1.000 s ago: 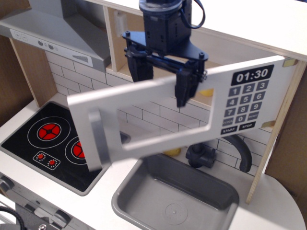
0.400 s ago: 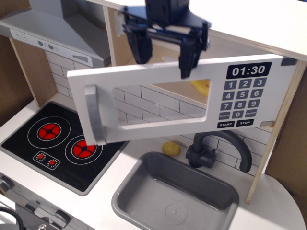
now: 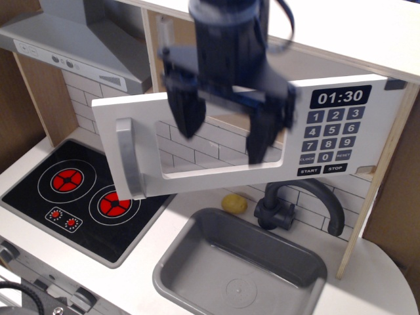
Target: Close microwave
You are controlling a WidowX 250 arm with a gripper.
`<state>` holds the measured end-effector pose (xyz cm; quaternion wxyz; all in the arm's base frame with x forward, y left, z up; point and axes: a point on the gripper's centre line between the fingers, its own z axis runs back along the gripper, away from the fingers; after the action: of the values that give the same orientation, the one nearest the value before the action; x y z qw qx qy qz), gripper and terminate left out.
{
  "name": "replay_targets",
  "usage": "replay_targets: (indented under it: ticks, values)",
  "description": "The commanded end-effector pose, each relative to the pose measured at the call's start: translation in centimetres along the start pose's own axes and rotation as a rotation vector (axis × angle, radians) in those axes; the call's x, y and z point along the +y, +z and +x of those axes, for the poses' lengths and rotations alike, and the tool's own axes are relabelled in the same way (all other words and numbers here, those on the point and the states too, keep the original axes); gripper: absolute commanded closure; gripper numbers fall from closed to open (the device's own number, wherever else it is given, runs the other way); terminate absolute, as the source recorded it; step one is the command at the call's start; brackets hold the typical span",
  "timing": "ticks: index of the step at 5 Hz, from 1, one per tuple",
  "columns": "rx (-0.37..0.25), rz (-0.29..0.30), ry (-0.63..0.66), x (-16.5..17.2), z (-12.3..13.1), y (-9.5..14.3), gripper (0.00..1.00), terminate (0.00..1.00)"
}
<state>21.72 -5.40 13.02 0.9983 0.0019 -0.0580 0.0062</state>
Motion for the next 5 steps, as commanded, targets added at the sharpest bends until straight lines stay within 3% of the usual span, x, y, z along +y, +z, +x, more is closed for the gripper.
replay_targets:
  ticks: [1,2,3,4,5]
  values:
    - [0.043,-0.074,0.166,-0.7,0.1,-5.5,0.00,0.00]
    - [0.016,-0.085,0.251,-0.3,1.7,-9.1,0.00,0.00]
    - [-0.014,-0.082,0.269,1.4,3.0,-10.3,0.00,0.00]
    - [-0.086,-0.104,0.275,3.9,4.8,-9.7,0.00,0.00]
    - [-0.208,-0.112,0.215,6.1,6.6,-8.5,0.00,0.00]
